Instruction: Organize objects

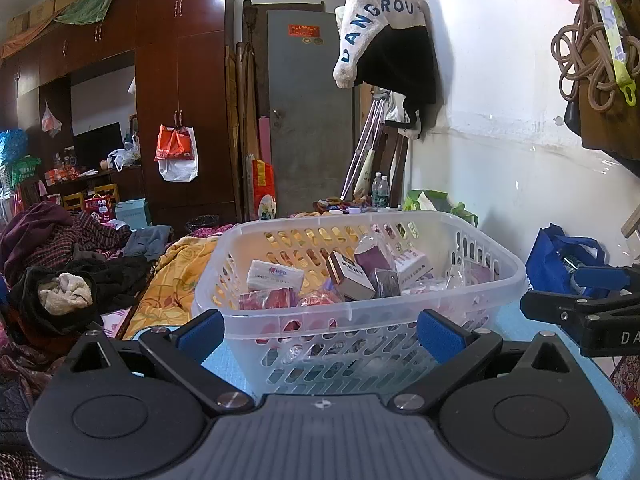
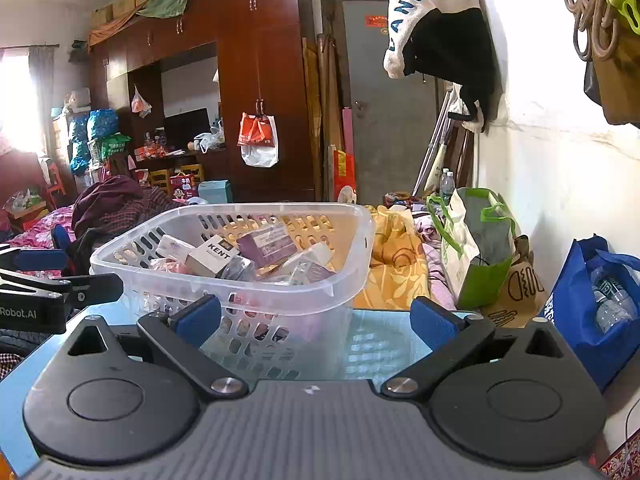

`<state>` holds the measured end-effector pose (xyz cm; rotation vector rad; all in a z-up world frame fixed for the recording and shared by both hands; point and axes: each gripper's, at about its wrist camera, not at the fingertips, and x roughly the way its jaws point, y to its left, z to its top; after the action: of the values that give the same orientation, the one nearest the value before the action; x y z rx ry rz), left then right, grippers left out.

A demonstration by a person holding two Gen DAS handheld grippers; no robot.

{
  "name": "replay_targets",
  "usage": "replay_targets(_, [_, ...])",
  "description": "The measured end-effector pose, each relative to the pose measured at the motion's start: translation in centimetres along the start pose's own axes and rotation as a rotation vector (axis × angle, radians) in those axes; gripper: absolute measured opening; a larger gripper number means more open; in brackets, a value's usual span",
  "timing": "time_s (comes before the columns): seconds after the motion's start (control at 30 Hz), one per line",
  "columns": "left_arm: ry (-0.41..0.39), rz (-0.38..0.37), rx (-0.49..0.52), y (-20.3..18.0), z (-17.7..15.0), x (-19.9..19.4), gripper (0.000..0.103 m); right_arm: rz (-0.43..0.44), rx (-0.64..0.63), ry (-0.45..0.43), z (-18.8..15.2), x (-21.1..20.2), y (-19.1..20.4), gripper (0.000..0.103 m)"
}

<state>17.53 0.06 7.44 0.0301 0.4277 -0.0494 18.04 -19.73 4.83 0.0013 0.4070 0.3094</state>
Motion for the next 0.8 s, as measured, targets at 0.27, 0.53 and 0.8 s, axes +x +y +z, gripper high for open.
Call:
replay_targets(0.27, [0.001,-0.001,-0.002,-0.05,-0.01,0.09,0.103,0.001,-0.001,-0.001,-0.02,-0.02,-0.03,0.103])
replay_targets(0.53, [0.009,-0.009,-0.004,-0.11,-0.23,0.17,0.103,0.002,0.002,0.001,-0.13,-0.04,-0.07,0.103])
replay_targets(0.8, [-0.001,-0.024,0.011,-0.90,-0.24,-0.24,0.103,0.004,0.000,0.002,-0.17,0.06,-0.08,0.103])
